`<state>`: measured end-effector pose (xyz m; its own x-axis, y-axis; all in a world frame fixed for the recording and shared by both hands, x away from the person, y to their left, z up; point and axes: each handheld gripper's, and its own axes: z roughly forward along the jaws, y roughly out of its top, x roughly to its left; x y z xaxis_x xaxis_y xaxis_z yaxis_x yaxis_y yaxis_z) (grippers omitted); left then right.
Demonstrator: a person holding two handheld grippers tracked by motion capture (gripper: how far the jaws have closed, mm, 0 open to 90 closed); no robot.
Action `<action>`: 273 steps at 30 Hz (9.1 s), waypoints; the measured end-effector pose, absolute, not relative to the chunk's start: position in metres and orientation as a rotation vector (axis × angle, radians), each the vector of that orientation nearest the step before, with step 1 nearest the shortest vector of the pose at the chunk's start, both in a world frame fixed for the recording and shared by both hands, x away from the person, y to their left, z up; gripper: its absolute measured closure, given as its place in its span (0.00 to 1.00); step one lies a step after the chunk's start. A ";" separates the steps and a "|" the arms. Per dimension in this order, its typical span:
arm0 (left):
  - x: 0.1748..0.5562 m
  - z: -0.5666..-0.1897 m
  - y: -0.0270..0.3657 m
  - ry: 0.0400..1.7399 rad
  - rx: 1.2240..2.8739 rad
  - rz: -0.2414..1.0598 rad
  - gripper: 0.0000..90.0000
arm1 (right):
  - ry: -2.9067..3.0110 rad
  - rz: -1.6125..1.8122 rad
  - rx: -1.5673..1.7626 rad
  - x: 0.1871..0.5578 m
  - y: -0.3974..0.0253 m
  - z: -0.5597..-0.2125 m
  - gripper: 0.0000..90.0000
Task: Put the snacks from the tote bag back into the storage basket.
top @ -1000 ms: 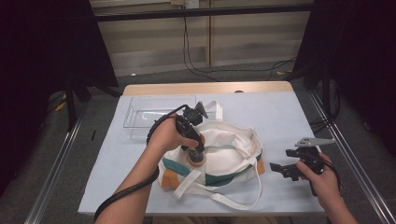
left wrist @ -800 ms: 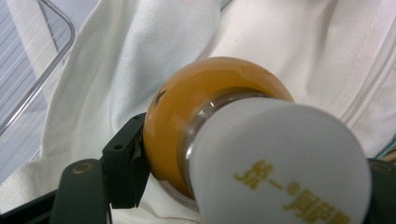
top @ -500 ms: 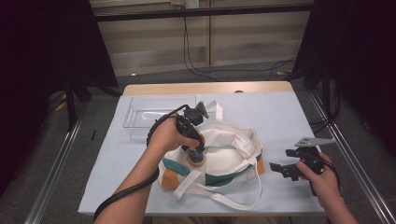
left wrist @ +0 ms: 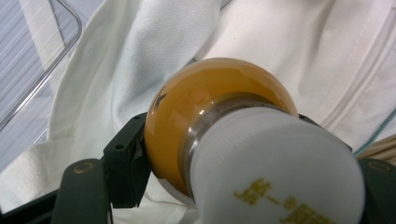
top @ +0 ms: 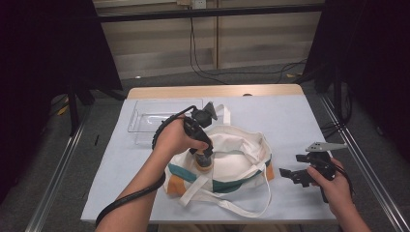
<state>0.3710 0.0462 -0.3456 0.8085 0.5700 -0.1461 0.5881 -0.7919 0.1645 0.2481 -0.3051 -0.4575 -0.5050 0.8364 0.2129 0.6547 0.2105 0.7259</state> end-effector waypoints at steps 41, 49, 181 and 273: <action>0.380 -0.297 0.062 0.971 2.769 -0.183 0.33 | 2.261 1.175 1.407 0.248 -0.303 -0.457 0.06; 0.382 -0.289 0.064 0.992 2.761 -0.188 0.33 | 2.264 1.174 1.407 0.248 -0.303 -0.457 0.06; 0.456 -0.250 0.071 1.126 2.722 -0.108 0.33 | 2.300 1.151 1.381 0.250 -0.302 -0.460 0.06; 0.496 -0.300 0.069 1.051 2.804 -0.110 0.33 | 2.285 1.152 1.418 0.249 -0.308 -0.460 0.06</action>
